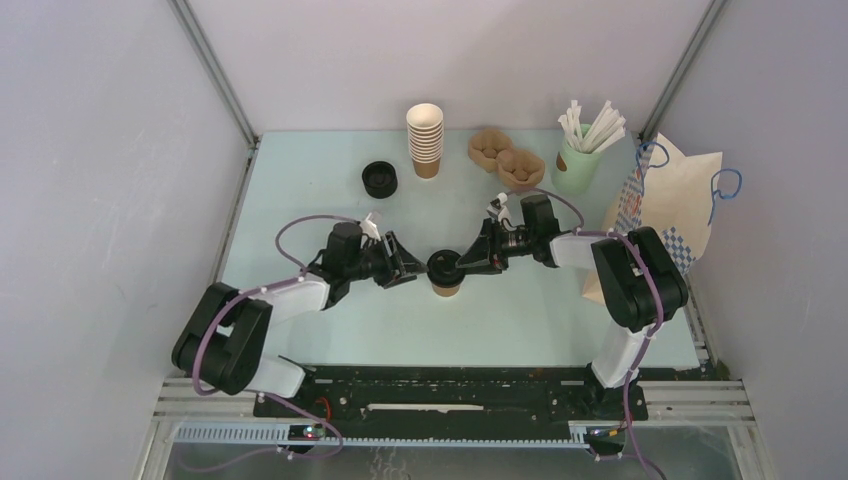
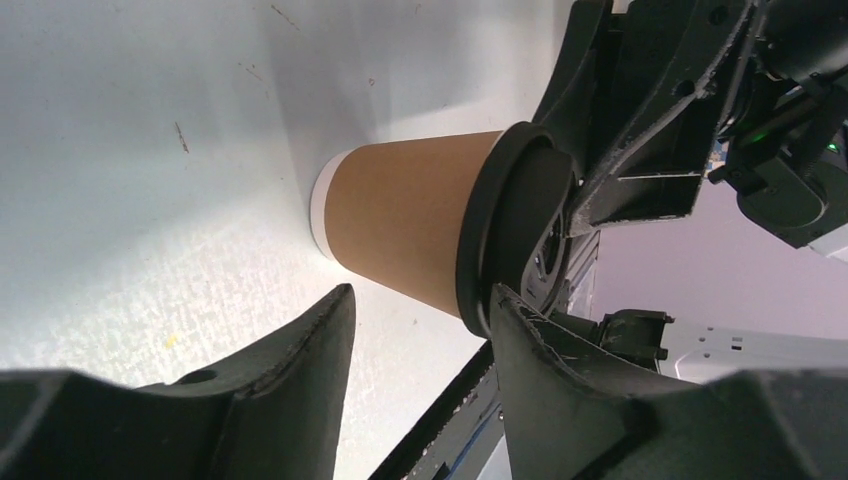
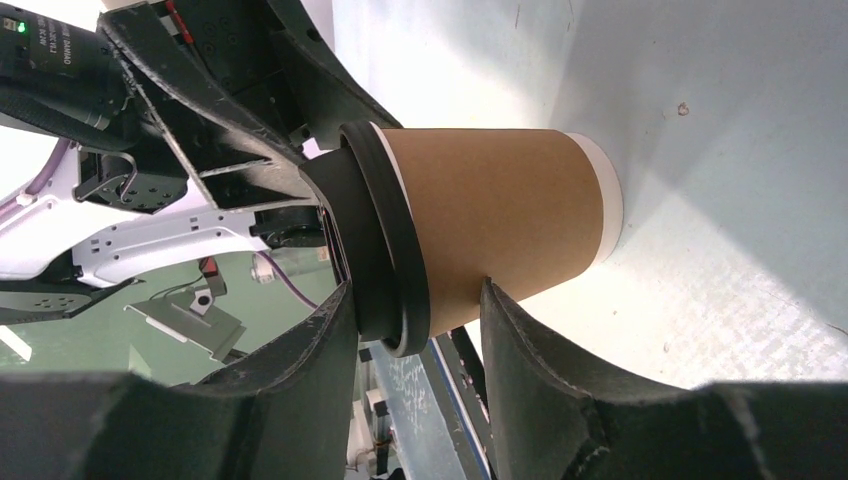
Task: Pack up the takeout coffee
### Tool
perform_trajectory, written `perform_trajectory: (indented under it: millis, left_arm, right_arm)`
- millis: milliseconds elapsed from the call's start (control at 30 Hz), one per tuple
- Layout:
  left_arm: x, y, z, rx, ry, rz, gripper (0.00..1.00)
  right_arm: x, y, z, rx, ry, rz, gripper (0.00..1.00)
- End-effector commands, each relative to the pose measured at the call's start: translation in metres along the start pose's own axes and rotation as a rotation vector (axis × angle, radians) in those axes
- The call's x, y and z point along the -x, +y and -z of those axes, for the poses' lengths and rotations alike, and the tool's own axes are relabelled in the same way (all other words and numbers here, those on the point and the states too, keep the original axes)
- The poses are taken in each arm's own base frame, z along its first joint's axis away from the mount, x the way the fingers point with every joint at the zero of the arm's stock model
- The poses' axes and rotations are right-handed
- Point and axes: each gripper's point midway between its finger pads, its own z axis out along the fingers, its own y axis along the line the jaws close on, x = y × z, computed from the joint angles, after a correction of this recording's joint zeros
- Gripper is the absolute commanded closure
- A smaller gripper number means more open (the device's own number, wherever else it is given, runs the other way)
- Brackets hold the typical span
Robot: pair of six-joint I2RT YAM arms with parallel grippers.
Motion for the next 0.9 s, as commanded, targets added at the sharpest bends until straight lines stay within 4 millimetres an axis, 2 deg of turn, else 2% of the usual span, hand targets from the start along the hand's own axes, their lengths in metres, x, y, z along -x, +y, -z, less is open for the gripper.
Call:
perform_trajectory:
  millis: [0,133,233,300,400,533,700,800,867]
  left_arm:
    - [0.002,-0.003,-0.005,-0.029,0.004,-0.002,0.44]
    - [-0.001,0.019,-0.011,0.057,0.014,-0.004,0.48]
    - [-0.015,0.05,-0.012,0.195,0.055,0.002,0.53]
    - [-0.023,0.068,-0.011,0.26,0.061,0.01,0.57]
    - [-0.03,0.085,-0.007,0.333,0.067,0.0,0.59]
    - [-0.03,0.092,-0.001,0.412,0.075,-0.066,0.59]
    - [-0.024,0.091,-0.001,0.421,0.057,-0.099,0.59]
    - [-0.03,0.101,0.003,0.463,0.071,-0.1,0.6]
    - [-0.034,0.104,0.005,0.471,0.076,-0.097,0.6]
  right_arm:
    - [-0.002,-0.05,-0.009,-0.178,-0.041,-0.039,0.48]
    - [-0.004,-0.059,-0.011,-0.204,-0.041,-0.056,0.47]
    - [-0.009,-0.088,-0.01,-0.33,-0.062,-0.11,0.46]
    - [-0.023,-0.111,-0.011,-0.408,-0.05,-0.16,0.46]
    - [-0.03,-0.126,-0.007,-0.48,-0.066,-0.193,0.48]
    - [-0.024,-0.128,0.0,-0.546,-0.097,-0.151,0.49]
    - [-0.034,-0.146,-0.002,-0.566,-0.06,-0.193,0.5]
    - [-0.035,-0.152,0.001,-0.594,-0.072,-0.199,0.51]
    - [-0.035,-0.144,-0.002,-0.554,-0.059,-0.185,0.49]
